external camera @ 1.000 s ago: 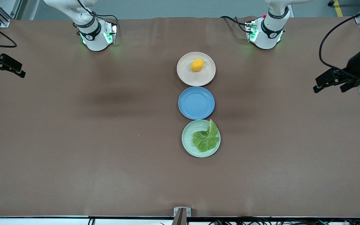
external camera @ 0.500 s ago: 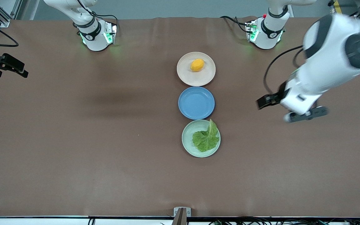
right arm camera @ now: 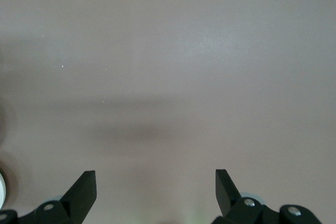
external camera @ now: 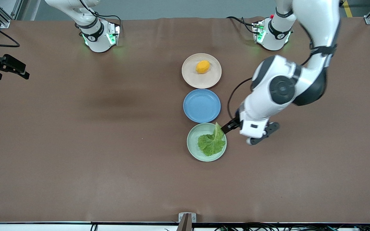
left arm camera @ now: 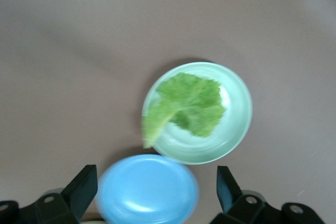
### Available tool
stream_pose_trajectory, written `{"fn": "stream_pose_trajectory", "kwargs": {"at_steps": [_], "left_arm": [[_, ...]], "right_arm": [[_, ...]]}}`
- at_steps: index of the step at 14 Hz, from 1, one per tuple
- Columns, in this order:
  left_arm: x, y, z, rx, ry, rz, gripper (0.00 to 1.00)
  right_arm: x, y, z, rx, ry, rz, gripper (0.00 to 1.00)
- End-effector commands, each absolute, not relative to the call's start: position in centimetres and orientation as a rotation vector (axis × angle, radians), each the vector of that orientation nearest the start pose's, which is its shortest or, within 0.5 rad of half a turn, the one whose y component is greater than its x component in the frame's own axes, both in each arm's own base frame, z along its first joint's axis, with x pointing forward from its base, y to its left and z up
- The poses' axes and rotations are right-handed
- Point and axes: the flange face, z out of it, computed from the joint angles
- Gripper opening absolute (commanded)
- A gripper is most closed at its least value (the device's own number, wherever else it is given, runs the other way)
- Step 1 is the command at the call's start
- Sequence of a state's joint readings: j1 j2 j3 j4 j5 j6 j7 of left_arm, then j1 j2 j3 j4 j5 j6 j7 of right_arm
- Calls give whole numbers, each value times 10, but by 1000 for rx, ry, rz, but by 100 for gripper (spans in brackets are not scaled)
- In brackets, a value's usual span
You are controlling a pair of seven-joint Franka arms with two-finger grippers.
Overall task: Pick lemon and lettuce from plates
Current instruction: 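Lower the left gripper onto the lettuce leaf and close it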
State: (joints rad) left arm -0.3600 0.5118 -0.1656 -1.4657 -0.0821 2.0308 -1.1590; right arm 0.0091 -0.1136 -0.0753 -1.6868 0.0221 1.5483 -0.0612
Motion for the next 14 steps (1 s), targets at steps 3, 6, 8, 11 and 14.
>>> {"fn": "stream_pose_trajectory", "kwargs": {"at_steps": [3,6,8,11,14], "left_arm": [[621,-391,331,-2917,-1512,87,100],[616,-412,282,-2826,-1658,79,100],[619,-412,262,-2795,-1717,73,100],[618,-413,231,-2772,-1725,62,100],[613,-417,216,-2759,-1711,38,100]], "right_arm": [[511,-35,629,-3133,-54,29,100],[510,-37,628,-3131,-37,43,100],[510,-37,627,-3118,-30,43,100],[510,-38,628,-3114,-23,40,100],[510,-38,628,-3100,-21,36,100]]}}
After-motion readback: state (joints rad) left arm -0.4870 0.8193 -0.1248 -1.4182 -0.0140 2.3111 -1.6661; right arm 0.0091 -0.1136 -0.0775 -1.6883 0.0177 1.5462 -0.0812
